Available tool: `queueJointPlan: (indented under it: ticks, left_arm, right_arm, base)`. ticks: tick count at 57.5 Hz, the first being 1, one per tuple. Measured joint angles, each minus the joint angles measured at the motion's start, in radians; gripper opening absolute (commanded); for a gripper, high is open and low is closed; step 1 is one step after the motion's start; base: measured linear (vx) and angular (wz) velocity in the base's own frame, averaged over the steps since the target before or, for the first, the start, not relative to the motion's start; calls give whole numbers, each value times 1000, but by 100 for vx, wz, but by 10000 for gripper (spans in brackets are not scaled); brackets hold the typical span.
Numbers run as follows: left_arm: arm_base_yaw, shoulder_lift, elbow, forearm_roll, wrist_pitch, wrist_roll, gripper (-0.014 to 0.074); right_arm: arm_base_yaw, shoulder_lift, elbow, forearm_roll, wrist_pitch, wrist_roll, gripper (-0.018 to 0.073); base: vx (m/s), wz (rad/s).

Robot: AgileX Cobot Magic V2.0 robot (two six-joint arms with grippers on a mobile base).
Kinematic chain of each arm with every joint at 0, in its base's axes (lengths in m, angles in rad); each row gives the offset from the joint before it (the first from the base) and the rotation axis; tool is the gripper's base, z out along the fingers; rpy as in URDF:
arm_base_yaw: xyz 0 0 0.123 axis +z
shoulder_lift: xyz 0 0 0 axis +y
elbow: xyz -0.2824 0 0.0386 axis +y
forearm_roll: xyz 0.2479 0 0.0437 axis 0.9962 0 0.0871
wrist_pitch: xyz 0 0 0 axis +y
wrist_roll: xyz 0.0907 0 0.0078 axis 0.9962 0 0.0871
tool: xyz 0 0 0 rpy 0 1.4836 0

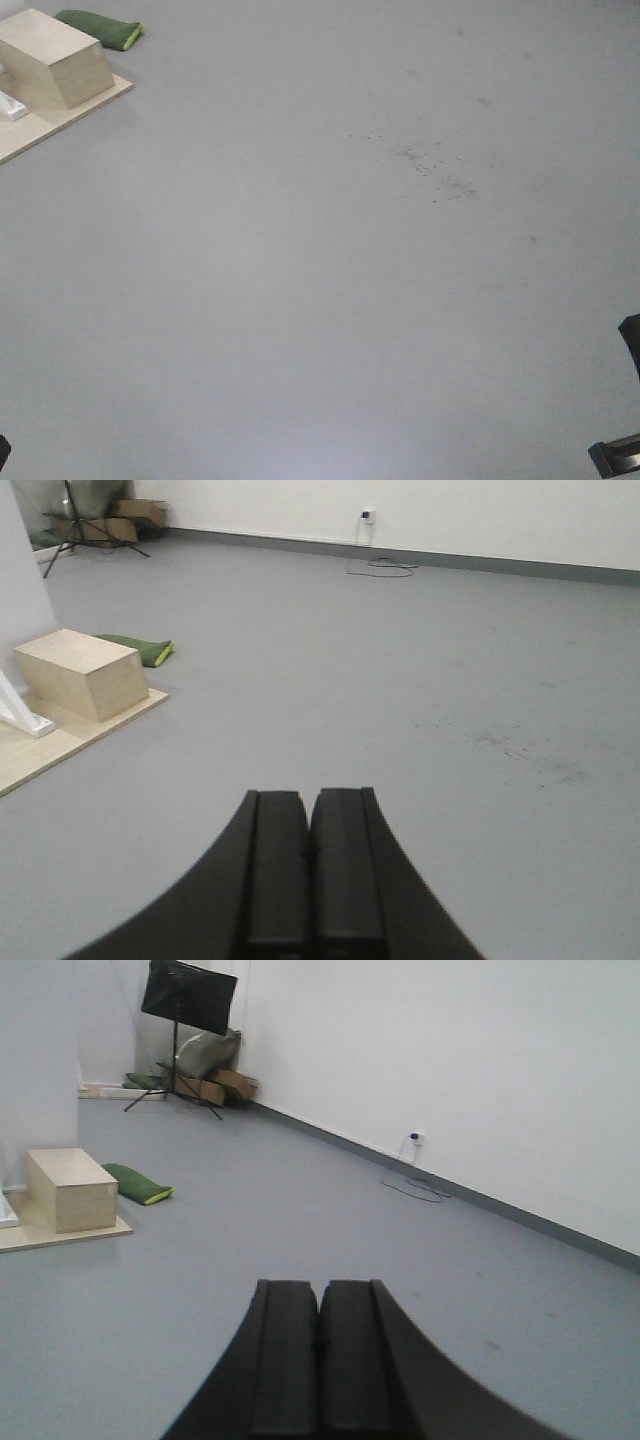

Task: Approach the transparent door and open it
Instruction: 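Drive the base across the floor toward the glass sliding door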

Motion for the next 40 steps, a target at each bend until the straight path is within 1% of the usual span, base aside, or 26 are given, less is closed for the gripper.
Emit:
queueJointPlan:
  ticks: [40]
  left_arm:
    - [0, 0, 0, 0, 0, 0, 4]
  right_arm:
    - [0, 0, 0, 0, 0, 0, 2]
  base:
    - [46, 42]
